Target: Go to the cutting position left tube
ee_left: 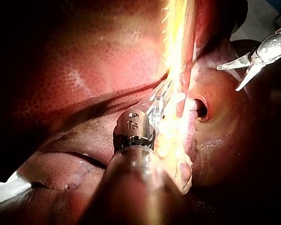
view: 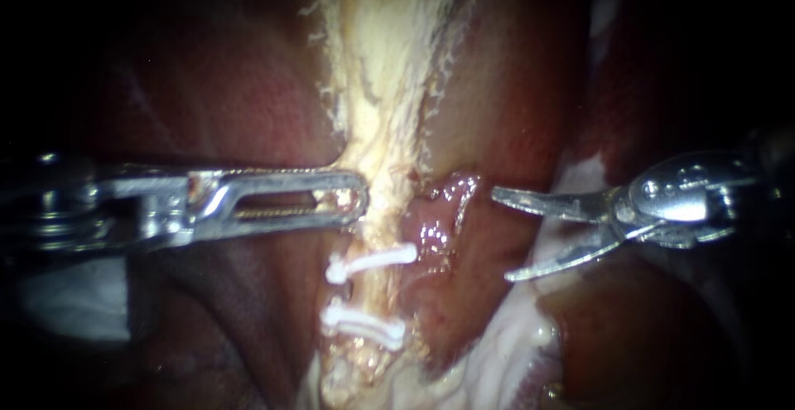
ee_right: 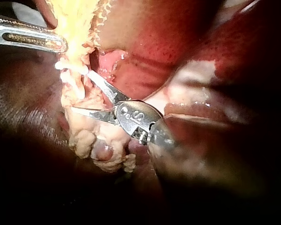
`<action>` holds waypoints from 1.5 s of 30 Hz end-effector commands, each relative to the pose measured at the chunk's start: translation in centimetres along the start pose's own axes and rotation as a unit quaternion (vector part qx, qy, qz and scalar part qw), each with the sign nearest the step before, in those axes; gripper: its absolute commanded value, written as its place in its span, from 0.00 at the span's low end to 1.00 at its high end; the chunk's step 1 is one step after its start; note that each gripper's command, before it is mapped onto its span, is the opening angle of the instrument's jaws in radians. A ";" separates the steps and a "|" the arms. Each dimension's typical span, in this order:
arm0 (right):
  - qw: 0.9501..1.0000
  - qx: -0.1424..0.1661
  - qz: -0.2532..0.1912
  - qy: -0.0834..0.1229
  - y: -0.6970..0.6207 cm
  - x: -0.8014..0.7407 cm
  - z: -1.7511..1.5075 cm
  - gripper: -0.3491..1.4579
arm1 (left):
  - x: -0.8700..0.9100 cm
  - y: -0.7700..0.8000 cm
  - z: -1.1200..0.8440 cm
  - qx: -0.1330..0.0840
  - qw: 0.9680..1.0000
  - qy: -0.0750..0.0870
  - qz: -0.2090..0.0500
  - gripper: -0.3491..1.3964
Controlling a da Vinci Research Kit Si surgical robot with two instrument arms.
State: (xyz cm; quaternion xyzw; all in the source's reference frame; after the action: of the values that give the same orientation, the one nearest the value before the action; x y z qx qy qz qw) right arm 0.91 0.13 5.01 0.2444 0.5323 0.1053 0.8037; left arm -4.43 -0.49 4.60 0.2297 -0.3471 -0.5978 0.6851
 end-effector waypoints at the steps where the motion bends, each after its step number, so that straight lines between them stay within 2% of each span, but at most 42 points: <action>1: 1.000 0.002 -0.001 0.001 -0.01 -0.01 0.00 0.98 | 0.00 0.00 -0.01 0.000 1.000 0.000 0.000 0.00; 3: 1.000 0.006 -0.002 0.003 -0.03 -0.03 0.02 0.98 | 0.00 0.00 -0.05 0.001 1.000 0.001 0.000 0.00; 8: 0.999 0.029 0.015 -0.007 -0.11 -0.12 0.20 0.98 | -0.02 0.00 -0.26 0.004 1.000 0.004 -0.003 0.00; 14: 0.997 0.061 0.043 -0.016 -0.23 -0.22 0.57 0.98 | -0.05 -0.03 -0.51 0.001 1.000 0.004 -0.004 0.00; 19: 0.995 0.078 0.054 -0.019 -0.25 -0.32 0.87 0.98 | -0.10 -0.08 -0.65 0.001 1.000 0.002 -0.006 0.00; 30: 0.991 0.103 0.077 -0.039 -0.18 -0.64 1.51 0.98 | -0.13 -0.08 -0.74 0.000 1.000 -0.002 -0.007 0.00; 39: 0.989 0.111 0.088 -0.049 -0.12 -0.83 1.71 0.98 | -0.16 -0.07 -0.79 0.000 1.000 -0.005 -0.008 0.00; 45: 0.987 0.117 0.092 -0.051 -0.10 -0.86 1.85 0.98 | -0.16 -0.08 -0.79 0.000 1.000 -0.005 -0.008 0.00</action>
State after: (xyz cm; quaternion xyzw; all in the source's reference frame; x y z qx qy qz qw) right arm 2.25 -0.85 6.23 0.3907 0.4749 0.1020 0.7819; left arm -3.89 -0.43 4.00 0.2290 -0.3486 -0.6044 0.6788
